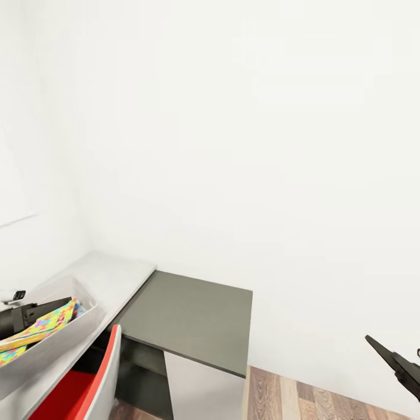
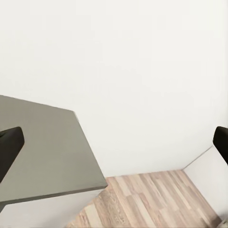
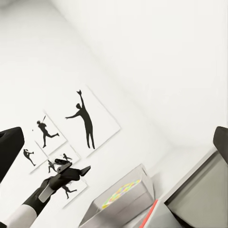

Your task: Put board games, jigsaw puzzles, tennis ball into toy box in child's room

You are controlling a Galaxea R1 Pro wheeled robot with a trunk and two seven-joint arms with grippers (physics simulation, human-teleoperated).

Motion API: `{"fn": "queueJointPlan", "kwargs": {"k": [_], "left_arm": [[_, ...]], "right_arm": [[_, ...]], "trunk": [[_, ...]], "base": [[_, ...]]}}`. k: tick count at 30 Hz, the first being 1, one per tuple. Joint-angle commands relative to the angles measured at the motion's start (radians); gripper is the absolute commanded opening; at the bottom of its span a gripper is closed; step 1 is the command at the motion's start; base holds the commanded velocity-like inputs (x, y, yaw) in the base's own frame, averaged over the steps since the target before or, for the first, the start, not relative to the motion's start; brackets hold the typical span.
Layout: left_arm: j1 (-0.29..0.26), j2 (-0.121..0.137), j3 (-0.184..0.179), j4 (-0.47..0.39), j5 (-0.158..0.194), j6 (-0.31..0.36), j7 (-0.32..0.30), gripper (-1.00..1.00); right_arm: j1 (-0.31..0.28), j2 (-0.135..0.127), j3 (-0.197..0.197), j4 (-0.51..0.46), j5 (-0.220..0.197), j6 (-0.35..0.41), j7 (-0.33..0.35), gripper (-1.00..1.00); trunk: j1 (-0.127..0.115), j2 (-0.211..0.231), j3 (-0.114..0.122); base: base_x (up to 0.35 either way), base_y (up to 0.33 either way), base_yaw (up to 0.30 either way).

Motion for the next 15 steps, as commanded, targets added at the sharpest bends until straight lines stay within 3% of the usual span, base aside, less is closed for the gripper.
{"fn": "queueJointPlan", "kwargs": {"k": [1,7,10,14,15], "left_arm": [[0.0,0.0,0.0,0.0,-0.001,0.011,-0.004,1.0],[0.001,-0.007,-0.021,-0.024,-0.001,0.012,-0.004,1.0],[0.0,-0.041,-0.078,-0.081,-0.002,0.025,-0.004,1.0],[-0.017,-0.106,-0.184,-0.156,-0.013,0.114,-0.004,1.0],[-0.021,-0.136,-0.23,-0.171,-0.027,0.15,-0.004,1.0]], "right_arm": [[0.001,0.0,0.0,0.0,-0.003,0.011,0.001,1.0],[0.001,0.0,0.0,0.0,-0.003,0.011,0.001,1.0],[0.001,-0.001,0.0,0.0,-0.003,0.011,0.0,1.0],[0.001,0.001,0.0,0.0,-0.002,0.011,0.0,1.0],[0.001,0.001,0.0,0.0,-0.002,0.01,-0.001,1.0]], "trunk": [[0.0,0.0,0.001],[0.0,0.0,0.01],[0.0,0.0,0.015],[0.0,0.0,0.021],[0.0,0.0,0.022]], "base": [[0.0,-0.028,-0.172],[0.0,-0.008,-0.175],[0.0,-0.001,-0.176],[0.0,0.0,-0.176],[0.0,0.0,-0.177]]}}
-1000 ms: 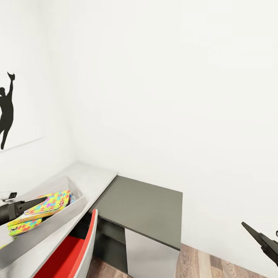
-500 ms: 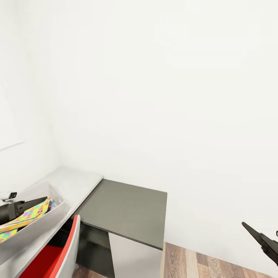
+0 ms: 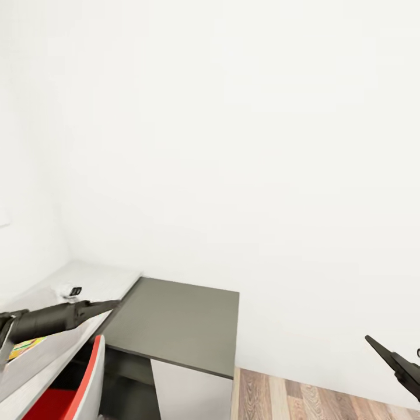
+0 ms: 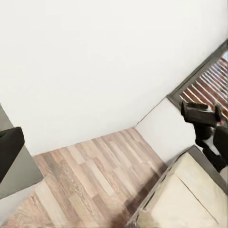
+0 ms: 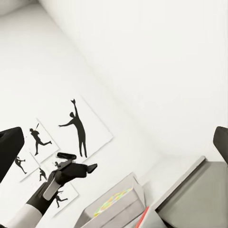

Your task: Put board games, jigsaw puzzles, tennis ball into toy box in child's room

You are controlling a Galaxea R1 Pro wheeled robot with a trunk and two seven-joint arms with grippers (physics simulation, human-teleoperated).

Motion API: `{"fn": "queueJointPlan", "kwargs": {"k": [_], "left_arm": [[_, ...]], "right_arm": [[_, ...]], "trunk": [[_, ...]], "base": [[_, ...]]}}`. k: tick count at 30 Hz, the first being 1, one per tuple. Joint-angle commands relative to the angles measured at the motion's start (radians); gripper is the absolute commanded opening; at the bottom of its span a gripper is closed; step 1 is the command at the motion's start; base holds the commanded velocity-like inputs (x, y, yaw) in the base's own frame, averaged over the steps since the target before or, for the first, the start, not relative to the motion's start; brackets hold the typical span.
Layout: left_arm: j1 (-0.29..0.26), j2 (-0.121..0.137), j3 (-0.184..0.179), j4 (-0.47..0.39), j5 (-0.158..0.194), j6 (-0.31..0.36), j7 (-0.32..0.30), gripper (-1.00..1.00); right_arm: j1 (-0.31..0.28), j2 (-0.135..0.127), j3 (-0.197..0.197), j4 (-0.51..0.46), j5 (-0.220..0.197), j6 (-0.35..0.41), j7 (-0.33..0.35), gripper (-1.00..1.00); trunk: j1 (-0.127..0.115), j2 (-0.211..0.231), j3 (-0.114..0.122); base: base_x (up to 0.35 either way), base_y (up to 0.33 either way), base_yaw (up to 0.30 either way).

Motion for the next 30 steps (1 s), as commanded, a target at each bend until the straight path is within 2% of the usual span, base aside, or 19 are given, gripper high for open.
{"fn": "queueJointPlan", "kwargs": {"k": [1,3,4,5,7,9,12,15,25,30], "left_arm": [[-0.003,-0.017,-0.027,-0.006,-0.012,0.025,0.016,1.0],[-0.011,-0.082,-0.098,-0.017,-0.062,0.056,0.157,1.0],[-0.013,-0.098,-0.109,-0.018,-0.074,0.059,0.197,1.0],[-0.015,-0.125,-0.124,-0.019,-0.091,0.063,0.273,1.0],[-0.017,-0.153,-0.139,-0.02,-0.104,0.061,0.362,1.0],[-0.016,-0.169,-0.147,-0.021,-0.112,0.047,0.411,1.0],[-0.01,-0.179,-0.15,-0.008,-0.117,-0.003,0.447,1.0],[-0.008,-0.182,-0.149,0.002,-0.12,-0.036,0.457,1.0],[-0.007,-0.18,-0.15,0.006,-0.122,-0.047,0.461,1.0],[-0.007,-0.183,-0.15,0.006,-0.122,-0.048,0.46,1.0]], "right_arm": [[0.0,0.0,0.0,0.0,-0.003,0.011,0.0,1.0],[0.0,0.0,0.0,0.0,-0.003,0.011,-0.011,1.0],[0.0,0.0,0.001,0.0,-0.003,0.011,-0.015,1.0],[0.0,0.0,0.001,0.0,-0.003,0.011,-0.023,1.0],[0.0,-0.001,0.002,0.001,-0.003,0.011,-0.034,1.0],[0.0,-0.002,0.002,0.002,-0.003,0.011,-0.041,1.0],[0.0,-0.002,0.002,0.002,-0.002,0.011,-0.046,1.0],[0.0,-0.002,0.002,0.003,-0.002,0.011,-0.048,1.0],[0.0,-0.003,0.003,0.022,-0.002,0.009,-0.059,1.0],[0.0,-0.002,0.005,0.023,0.001,0.01,-0.097,1.0]], "trunk": [[0.0,0.0,0.001],[0.0,0.0,0.004],[0.0,0.0,0.006],[0.0,0.0,0.007],[0.0,0.0,0.01],[0.0,0.0,0.013],[0.0,0.0,0.018],[0.0,0.0,0.022],[0.0,0.0,0.037],[0.0,0.0,0.041]], "base": [[0.0,0.0,-0.177],[0.0,0.0,-0.177],[0.0,0.0,-0.177],[0.0,0.0,-0.177],[0.0,0.0,-0.177],[0.0,0.0,-0.177],[0.0,0.0,-0.177],[-0.048,0.0,-0.177],[-0.281,0.004,-0.177],[-0.328,0.056,-0.101]]}}
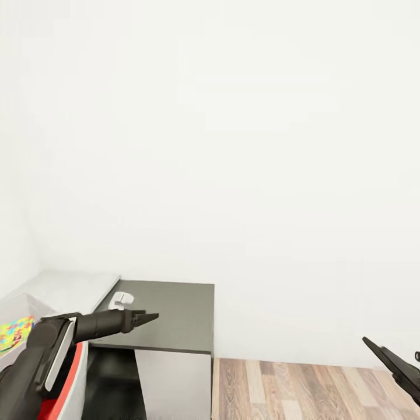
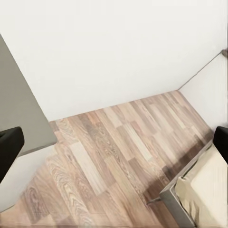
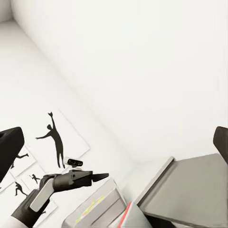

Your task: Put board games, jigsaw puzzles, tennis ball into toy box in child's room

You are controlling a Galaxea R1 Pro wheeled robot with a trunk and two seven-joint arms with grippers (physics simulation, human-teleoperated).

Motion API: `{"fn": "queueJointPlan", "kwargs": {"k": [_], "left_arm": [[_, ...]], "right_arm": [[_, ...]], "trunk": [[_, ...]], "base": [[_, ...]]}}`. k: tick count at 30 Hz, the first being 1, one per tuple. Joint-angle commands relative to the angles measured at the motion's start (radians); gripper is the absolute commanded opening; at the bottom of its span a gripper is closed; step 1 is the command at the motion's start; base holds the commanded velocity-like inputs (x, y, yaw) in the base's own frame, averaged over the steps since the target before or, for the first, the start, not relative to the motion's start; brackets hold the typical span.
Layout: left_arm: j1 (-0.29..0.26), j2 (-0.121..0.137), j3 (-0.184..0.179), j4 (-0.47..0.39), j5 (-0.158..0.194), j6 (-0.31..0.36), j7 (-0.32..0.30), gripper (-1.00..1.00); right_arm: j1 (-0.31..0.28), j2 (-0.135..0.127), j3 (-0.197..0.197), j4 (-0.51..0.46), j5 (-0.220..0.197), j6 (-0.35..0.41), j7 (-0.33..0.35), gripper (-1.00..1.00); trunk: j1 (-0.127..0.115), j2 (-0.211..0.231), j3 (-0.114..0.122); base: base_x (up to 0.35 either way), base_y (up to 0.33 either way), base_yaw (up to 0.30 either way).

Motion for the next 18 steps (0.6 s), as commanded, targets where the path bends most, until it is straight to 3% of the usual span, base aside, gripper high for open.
{"fn": "queueJointPlan", "kwargs": {"k": [1,9,18], "left_arm": [[0.0,0.0,0.001,0.0,0.003,0.009,-0.001,1.0],[0.0,0.002,0.001,0.0,0.004,0.009,-0.002,1.0],[0.002,0.001,0.001,0.0,0.004,0.008,-0.002,1.0]], "right_arm": [[0.0,-0.001,0.0,0.0,-0.005,0.012,-0.014,1.0],[0.0,-0.001,0.006,0.0,-0.006,0.021,-0.069,1.0],[-0.001,-0.004,0.005,0.002,-0.009,0.022,-0.079,1.0]], "trunk": [[0.0,-0.001,0.0],[0.0,-0.001,-0.007],[0.0,-0.001,-0.021]], "base": [[-0.329,0.069,-0.03],[-0.329,0.037,-0.007],[-0.329,-0.003,-0.015]]}}
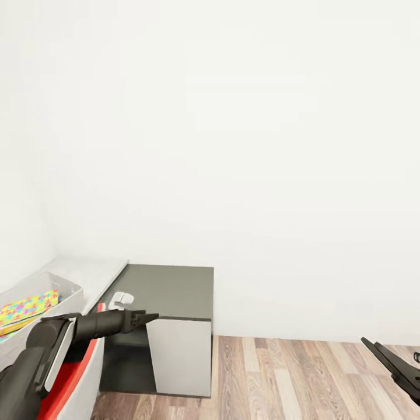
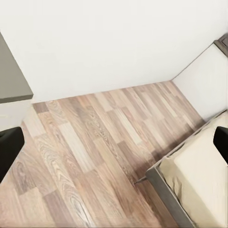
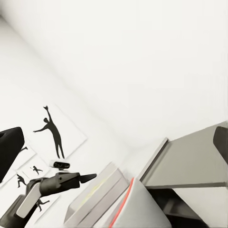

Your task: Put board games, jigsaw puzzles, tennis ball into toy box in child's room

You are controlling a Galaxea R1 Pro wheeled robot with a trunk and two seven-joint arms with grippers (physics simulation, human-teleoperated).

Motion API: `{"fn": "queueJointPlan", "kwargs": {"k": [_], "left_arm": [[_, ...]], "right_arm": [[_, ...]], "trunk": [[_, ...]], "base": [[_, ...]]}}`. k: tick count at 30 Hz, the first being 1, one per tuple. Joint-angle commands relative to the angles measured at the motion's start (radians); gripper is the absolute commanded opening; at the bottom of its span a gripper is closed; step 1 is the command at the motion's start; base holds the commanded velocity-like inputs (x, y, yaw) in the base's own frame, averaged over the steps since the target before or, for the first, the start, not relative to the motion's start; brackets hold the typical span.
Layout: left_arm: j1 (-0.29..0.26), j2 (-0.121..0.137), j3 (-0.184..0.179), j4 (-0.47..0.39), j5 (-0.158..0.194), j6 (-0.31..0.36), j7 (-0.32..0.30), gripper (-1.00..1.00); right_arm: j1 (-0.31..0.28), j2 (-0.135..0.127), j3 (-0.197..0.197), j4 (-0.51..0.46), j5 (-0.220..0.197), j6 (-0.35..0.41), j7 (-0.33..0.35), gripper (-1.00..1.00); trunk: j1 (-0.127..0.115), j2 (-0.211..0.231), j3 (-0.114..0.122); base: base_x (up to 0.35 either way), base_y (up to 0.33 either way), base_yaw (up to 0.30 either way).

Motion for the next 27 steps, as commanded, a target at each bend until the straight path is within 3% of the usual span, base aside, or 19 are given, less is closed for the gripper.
{"fn": "queueJointPlan", "kwargs": {"k": [1,12,19,25,27], "left_arm": [[0.0,0.0,0.0,0.0,0.003,0.009,-0.002,1.0],[0.0,0.001,0.0,0.0,0.002,0.01,-0.002,1.0],[0.001,0.005,0.019,0.003,0.0,0.019,-0.001,1.0],[0.002,0.0,0.03,0.003,-0.006,0.041,0.005,1.0],[0.001,0.0,0.03,0.006,-0.006,0.044,0.008,1.0]], "right_arm": [[0.0,0.0,0.0,0.0,-0.005,0.009,-0.003,1.0],[0.0,0.004,0.002,-0.001,-0.005,0.009,-0.029,1.0],[0.0,0.005,0.005,-0.002,0.003,0.008,-0.041,1.0],[-0.001,0.008,0.01,-0.004,0.033,0.009,-0.152,1.0],[-0.004,0.007,0.05,-0.004,0.037,0.01,-0.212,1.0]], "trunk": [[0.0,-0.001,-0.002],[0.0,-0.001,-0.006],[0.0,-0.001,-0.004],[0.0,-0.001,-0.004],[0.0,-0.001,-0.004]], "base": [[-0.318,-0.072,-0.093],[-0.229,-0.201,-0.214],[-0.044,-0.057,-0.196],[-0.004,-0.005,-0.023],[-0.001,-0.001,-0.004]]}}
